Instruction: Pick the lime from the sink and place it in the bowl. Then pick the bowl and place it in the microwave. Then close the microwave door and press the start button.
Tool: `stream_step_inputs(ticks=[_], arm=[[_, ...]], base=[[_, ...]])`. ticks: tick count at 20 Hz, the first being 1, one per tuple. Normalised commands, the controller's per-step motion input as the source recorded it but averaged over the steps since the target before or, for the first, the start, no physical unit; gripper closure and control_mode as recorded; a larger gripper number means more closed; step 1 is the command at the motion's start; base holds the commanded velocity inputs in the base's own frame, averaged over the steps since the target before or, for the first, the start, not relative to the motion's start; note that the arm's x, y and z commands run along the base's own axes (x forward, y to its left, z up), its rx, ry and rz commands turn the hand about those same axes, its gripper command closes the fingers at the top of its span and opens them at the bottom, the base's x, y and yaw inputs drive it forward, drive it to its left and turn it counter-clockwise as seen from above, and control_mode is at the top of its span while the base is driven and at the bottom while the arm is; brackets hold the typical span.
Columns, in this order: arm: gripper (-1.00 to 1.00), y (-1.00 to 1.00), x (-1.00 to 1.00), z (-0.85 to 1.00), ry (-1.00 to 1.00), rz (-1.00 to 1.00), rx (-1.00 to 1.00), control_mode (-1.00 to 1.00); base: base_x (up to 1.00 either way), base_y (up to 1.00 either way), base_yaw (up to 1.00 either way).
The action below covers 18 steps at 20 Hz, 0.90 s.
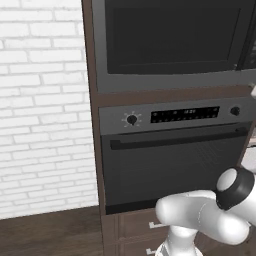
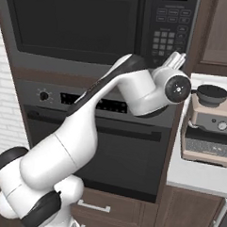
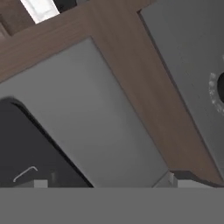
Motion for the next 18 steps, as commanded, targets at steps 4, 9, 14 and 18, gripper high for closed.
stream_step_inputs(ticks=[4,9,14,18], arm=[[-1.0,-0.15,0.2,0.0,-0.05,0.0,0.05,-1.0],[-1.0,-0.05,0.29,0.0,-0.02,0.0,0.06,-1.0],[-1.0,0.0,0.21,-0.02,-0.01,0.0,0.07,-1.0],[-1.0,0.26,-0.19,-0.19,-0.01,0.01,0.03,-1.0]], base=[[0.0,0.0,0.0],[0.0,0.0,0.0],[0.0,0.0,0.0],[0.0,0.0,0.0]])
